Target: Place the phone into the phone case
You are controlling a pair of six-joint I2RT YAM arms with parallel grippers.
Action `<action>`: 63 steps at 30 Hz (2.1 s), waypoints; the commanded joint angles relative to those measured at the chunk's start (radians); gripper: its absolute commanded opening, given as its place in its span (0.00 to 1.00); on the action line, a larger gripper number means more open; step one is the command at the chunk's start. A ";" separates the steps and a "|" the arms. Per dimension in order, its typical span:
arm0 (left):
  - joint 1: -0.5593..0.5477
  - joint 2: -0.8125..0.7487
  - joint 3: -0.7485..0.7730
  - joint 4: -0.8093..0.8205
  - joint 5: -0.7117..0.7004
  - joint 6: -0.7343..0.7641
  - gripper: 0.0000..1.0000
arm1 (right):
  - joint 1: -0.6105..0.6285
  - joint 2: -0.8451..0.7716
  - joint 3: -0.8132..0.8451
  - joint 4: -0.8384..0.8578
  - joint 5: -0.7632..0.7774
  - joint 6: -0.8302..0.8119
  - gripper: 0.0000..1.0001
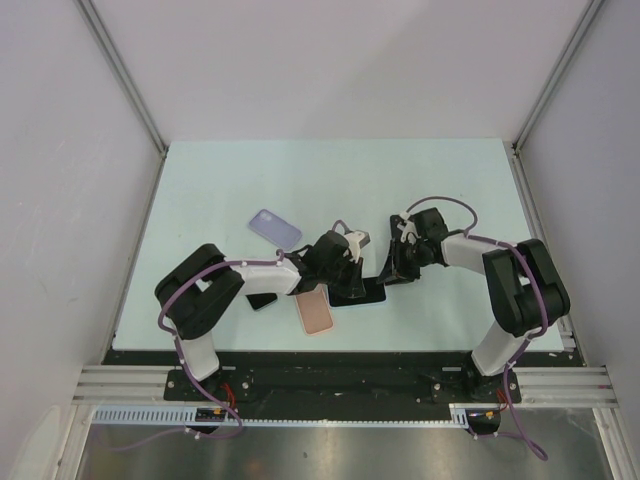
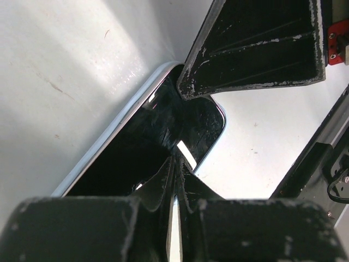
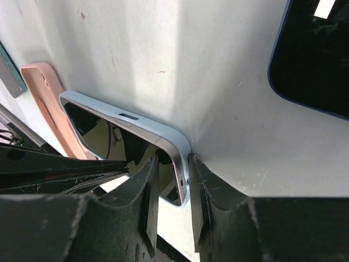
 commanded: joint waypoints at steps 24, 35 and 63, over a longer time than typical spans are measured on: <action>0.035 0.200 0.118 -0.269 -0.135 -0.028 0.08 | 0.176 0.286 0.092 -0.127 0.448 0.001 0.14; 0.008 0.248 0.142 -0.309 -0.169 -0.015 0.07 | 0.249 0.321 0.147 -0.212 0.617 0.011 0.06; -0.003 -0.181 0.024 -0.272 -0.362 -0.022 0.11 | 0.283 0.032 0.191 -0.236 0.611 0.008 0.00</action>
